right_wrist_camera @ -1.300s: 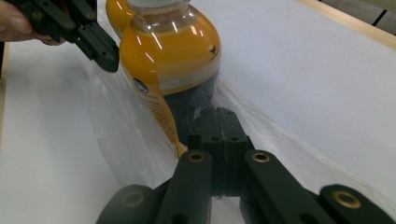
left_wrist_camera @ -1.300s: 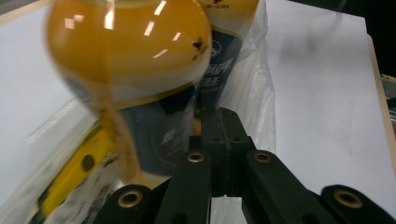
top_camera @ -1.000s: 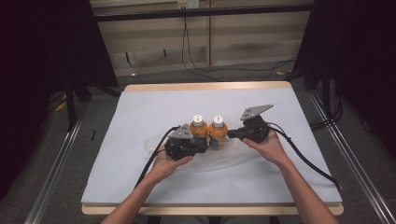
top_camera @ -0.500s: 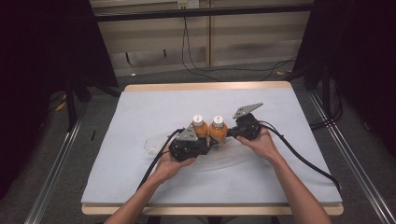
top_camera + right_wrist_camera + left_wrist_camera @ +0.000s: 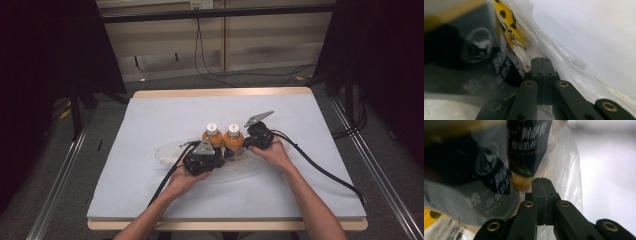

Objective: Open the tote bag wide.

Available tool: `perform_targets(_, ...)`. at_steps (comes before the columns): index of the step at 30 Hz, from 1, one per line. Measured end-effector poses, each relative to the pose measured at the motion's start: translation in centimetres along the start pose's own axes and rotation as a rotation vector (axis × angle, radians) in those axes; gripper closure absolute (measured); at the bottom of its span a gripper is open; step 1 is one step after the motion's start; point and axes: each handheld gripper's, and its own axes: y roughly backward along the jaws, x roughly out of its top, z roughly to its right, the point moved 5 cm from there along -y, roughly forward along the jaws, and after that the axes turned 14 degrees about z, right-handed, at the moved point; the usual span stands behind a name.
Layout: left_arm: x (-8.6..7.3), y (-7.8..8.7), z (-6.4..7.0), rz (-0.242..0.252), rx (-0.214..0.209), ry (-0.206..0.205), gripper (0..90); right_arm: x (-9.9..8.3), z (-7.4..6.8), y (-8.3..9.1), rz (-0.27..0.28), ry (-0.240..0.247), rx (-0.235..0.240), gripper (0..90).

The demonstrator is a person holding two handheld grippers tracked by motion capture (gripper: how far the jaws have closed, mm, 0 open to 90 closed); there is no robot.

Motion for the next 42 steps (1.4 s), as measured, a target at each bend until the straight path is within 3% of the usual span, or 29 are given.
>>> perform_targets(6,-1.5,-0.5,0.6,-0.079,0.014,-0.042,90.0,-0.7,0.5,-0.9,-0.02,-0.05,-0.006,90.0)
perform_targets(7,-1.6,-0.7,0.8,-0.058,0.012,-0.027,90.0,-0.7,0.5,-1.0,-0.023,-0.048,-0.009,90.0)
perform_targets(12,-1.7,-0.5,0.8,-0.065,-0.007,-0.006,90.0,-0.8,0.8,-1.5,-0.023,-0.062,-0.018,90.0)
perform_targets(17,-1.7,-0.3,1.4,-0.081,-0.04,-0.011,90.0,-0.6,1.0,-1.8,-0.041,-0.05,-0.037,90.0)
perform_targets(20,-1.8,-0.3,1.7,-0.07,-0.06,-0.013,90.0,-0.5,1.2,-1.8,-0.034,-0.08,-0.032,90.0)
perform_targets(21,-1.8,-0.3,1.8,-0.055,-0.062,-0.004,90.0,-0.5,1.2,-1.9,-0.037,-0.083,-0.036,90.0)
perform_targets(28,-1.8,-0.1,2.6,-0.088,-0.077,-0.027,90.0,0.2,1.6,-2.6,-0.054,-0.067,-0.081,90.0)
perform_targets(31,-1.8,0.0,2.6,-0.084,-0.087,-0.021,90.0,0.4,2.0,-2.8,-0.064,-0.074,-0.076,90.0)
perform_targets(35,-1.8,-0.1,2.7,-0.079,-0.088,-0.023,90.0,0.7,2.2,-3.4,-0.053,-0.082,-0.084,90.0)
perform_targets(36,-1.8,0.1,2.8,-0.108,-0.098,-0.026,90.0,0.8,2.3,-3.5,-0.05,-0.091,-0.088,90.0)
perform_targets(39,-1.9,0.1,3.4,-0.086,-0.117,-0.023,90.0,1.0,2.6,-4.0,-0.032,-0.104,-0.095,90.0)
perform_targets(41,-1.9,0.3,3.4,-0.111,-0.127,-0.036,90.0,1.1,2.7,-4.2,-0.031,-0.109,-0.106,90.0)
perform_targets(42,-1.9,0.2,3.5,-0.087,-0.128,-0.02,90.0,1.2,2.8,-4.4,-0.035,-0.107,-0.113,90.0)
